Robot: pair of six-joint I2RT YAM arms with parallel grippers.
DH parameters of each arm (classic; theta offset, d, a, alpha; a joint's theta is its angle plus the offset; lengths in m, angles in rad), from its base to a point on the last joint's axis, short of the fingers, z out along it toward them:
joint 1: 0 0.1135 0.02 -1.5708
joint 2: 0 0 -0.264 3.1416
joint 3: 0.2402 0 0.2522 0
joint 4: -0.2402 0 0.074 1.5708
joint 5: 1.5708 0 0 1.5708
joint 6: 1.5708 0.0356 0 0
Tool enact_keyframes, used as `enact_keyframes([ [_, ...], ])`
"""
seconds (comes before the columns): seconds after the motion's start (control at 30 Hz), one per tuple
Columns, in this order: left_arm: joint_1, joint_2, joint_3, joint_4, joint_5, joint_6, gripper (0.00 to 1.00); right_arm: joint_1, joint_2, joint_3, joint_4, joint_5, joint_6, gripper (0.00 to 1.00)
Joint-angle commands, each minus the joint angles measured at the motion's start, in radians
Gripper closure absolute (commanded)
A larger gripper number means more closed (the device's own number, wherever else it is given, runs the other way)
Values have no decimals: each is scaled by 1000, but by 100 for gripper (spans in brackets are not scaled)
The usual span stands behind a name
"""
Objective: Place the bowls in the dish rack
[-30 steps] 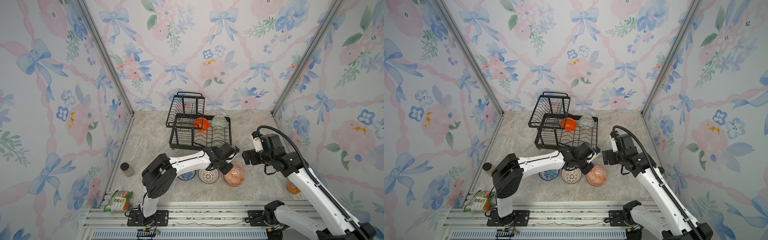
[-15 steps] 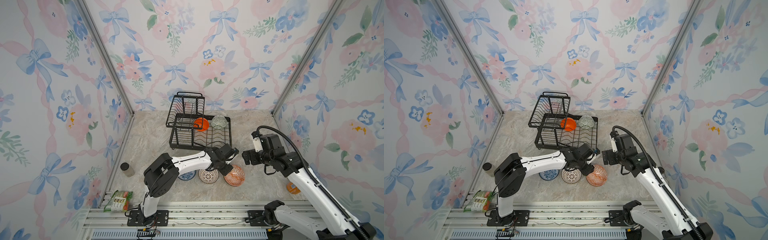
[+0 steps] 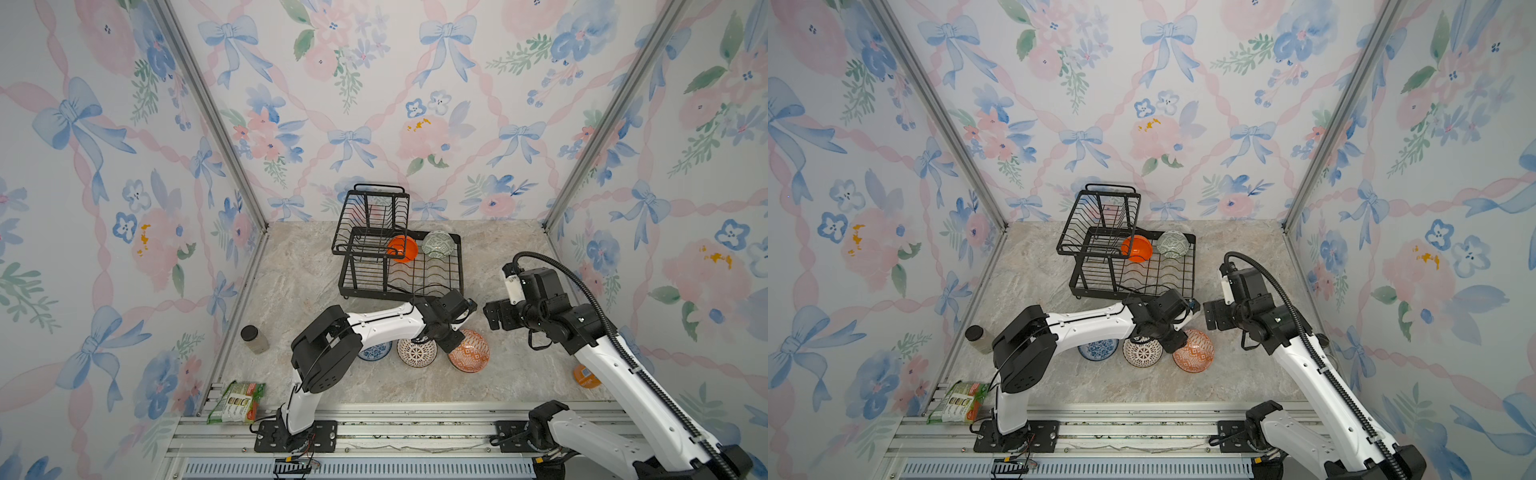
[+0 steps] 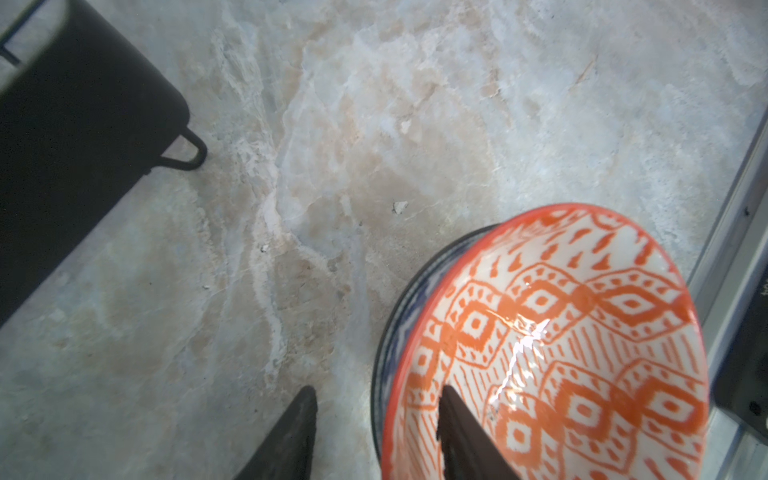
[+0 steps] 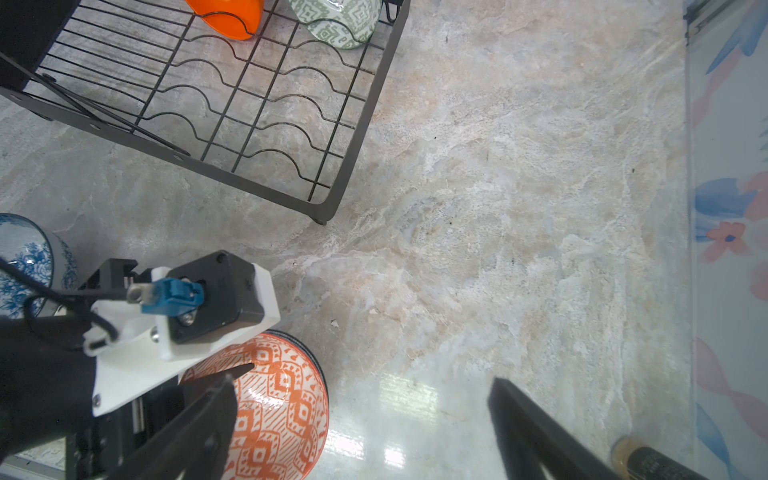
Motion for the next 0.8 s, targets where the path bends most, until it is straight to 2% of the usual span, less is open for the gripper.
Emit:
enact_keyframes([
  [0.0, -3, 23, 17, -16, 17, 3, 57, 11, -5, -4, -9, 7, -10, 3],
  [0.23, -2, 11, 17, -17, 11, -3, 81, 12, -4, -1, -8, 3, -9, 3],
  [0.63, -3, -17, 30, -17, -3, 0, 88, 11, 6, 2, -3, -2, -12, 3],
  [0.77, -2, -26, 36, -16, -10, 2, 93, 12, 6, -1, -1, -5, -12, 3],
])
